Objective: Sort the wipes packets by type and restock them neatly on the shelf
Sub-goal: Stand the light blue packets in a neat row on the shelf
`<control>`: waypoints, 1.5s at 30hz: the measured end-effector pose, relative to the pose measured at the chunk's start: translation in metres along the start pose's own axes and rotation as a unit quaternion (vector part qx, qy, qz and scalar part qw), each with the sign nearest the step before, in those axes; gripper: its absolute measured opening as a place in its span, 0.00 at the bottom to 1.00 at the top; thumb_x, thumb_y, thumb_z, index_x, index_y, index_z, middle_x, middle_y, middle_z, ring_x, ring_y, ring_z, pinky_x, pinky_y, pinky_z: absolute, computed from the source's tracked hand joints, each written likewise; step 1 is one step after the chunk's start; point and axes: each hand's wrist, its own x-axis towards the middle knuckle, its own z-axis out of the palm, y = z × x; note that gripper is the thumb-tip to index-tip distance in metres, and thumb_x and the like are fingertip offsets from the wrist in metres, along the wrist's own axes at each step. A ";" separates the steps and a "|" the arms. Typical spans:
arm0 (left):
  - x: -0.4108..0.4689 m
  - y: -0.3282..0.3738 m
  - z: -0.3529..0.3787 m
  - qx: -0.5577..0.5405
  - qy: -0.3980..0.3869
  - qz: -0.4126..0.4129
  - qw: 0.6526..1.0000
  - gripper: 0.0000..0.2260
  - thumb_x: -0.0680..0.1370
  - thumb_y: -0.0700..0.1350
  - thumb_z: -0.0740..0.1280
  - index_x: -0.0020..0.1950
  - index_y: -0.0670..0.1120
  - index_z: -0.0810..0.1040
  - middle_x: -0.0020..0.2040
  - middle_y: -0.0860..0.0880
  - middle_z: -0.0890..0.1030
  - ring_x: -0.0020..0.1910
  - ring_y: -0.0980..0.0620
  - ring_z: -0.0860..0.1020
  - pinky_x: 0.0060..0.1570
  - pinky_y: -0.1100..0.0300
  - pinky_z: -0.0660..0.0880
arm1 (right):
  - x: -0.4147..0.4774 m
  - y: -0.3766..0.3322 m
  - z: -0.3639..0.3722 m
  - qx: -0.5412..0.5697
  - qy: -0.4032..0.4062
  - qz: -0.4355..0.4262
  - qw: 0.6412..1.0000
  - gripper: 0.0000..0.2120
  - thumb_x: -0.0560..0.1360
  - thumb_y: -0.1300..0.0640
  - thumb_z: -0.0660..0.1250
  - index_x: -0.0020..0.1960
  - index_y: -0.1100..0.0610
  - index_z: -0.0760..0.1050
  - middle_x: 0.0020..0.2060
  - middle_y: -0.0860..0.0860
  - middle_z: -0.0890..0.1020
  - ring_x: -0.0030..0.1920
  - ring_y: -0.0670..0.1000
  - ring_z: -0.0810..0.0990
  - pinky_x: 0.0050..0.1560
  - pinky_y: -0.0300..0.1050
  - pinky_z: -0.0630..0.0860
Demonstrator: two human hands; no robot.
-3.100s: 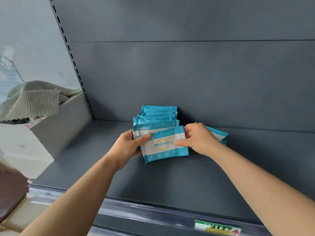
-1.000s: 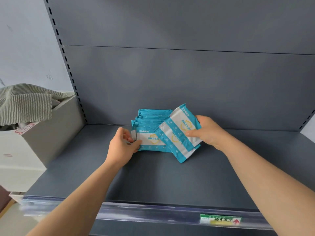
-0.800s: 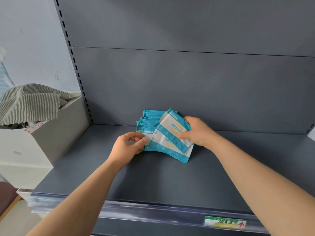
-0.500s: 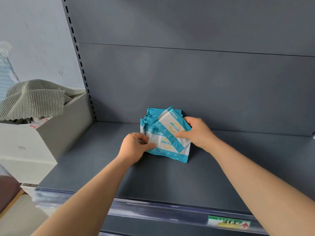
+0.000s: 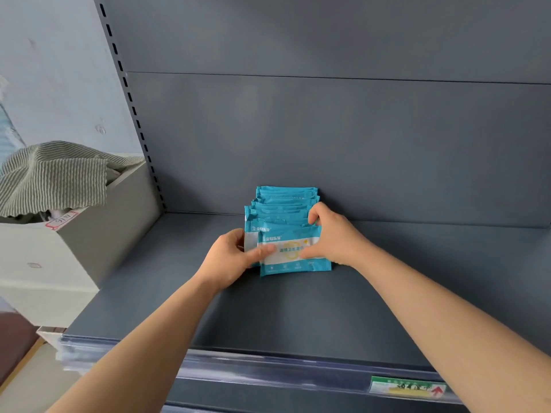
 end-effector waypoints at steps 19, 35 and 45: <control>-0.001 -0.005 -0.009 0.153 0.023 0.062 0.986 0.26 0.71 0.46 0.76 0.66 0.55 0.70 0.59 0.61 0.79 0.56 0.58 0.79 0.57 0.54 0.78 | -0.008 0.005 0.014 0.013 0.018 0.018 1.000 0.44 0.62 0.41 0.77 0.70 0.50 0.58 0.60 0.43 0.75 0.56 0.47 0.75 0.54 0.48 0.76; -0.019 0.032 0.007 0.342 0.164 0.127 0.916 0.29 0.75 0.49 0.69 0.74 0.46 0.64 0.70 0.49 0.70 0.68 0.46 0.68 0.66 0.51 0.67 | -0.035 0.010 -0.008 -0.077 0.054 -0.016 0.995 0.38 0.71 0.40 0.69 0.73 0.55 0.59 0.71 0.48 0.65 0.70 0.49 0.65 0.64 0.44 0.67; -0.025 0.085 0.150 0.414 0.048 0.323 0.850 0.19 0.74 0.55 0.61 0.57 0.45 0.80 0.53 0.47 0.82 0.48 0.43 0.81 0.50 0.50 0.77 | -0.131 0.092 -0.082 -0.180 0.104 0.021 0.978 0.28 0.78 0.41 0.59 0.74 0.51 0.61 0.73 0.43 0.63 0.72 0.45 0.61 0.67 0.37 0.59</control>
